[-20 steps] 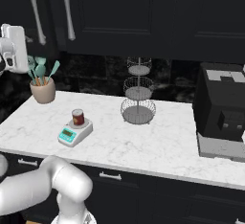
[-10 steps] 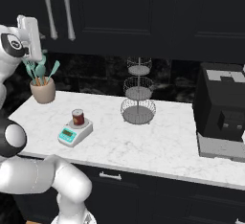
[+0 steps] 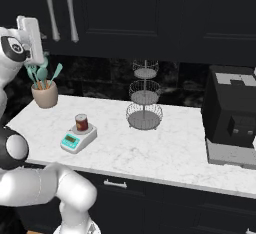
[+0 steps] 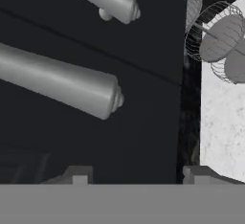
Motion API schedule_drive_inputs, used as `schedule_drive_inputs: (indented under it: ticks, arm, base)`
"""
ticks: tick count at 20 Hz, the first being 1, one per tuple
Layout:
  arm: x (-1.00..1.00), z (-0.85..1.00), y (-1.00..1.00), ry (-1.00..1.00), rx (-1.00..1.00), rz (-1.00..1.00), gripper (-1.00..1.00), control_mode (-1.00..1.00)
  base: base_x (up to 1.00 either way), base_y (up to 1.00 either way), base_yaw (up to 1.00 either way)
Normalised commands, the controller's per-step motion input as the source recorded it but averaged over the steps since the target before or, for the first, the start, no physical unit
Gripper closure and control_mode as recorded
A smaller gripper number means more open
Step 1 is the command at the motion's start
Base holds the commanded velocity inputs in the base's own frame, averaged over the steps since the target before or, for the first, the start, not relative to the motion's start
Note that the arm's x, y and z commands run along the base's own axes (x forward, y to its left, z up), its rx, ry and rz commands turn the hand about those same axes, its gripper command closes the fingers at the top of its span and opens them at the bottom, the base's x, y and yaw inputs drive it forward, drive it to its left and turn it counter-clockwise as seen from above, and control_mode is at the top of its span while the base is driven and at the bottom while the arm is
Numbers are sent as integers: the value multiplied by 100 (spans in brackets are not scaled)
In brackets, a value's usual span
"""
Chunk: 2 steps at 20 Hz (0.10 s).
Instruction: Pick the canned food and place it on the digital scale for weighing, and close the cabinet.
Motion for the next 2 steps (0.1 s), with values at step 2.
schedule_drive_inputs:
  ticks: [2]
  arm:
    - [-79,0,-36,-2,11,1,-100,-100]
  base:
    - [0,0,0]
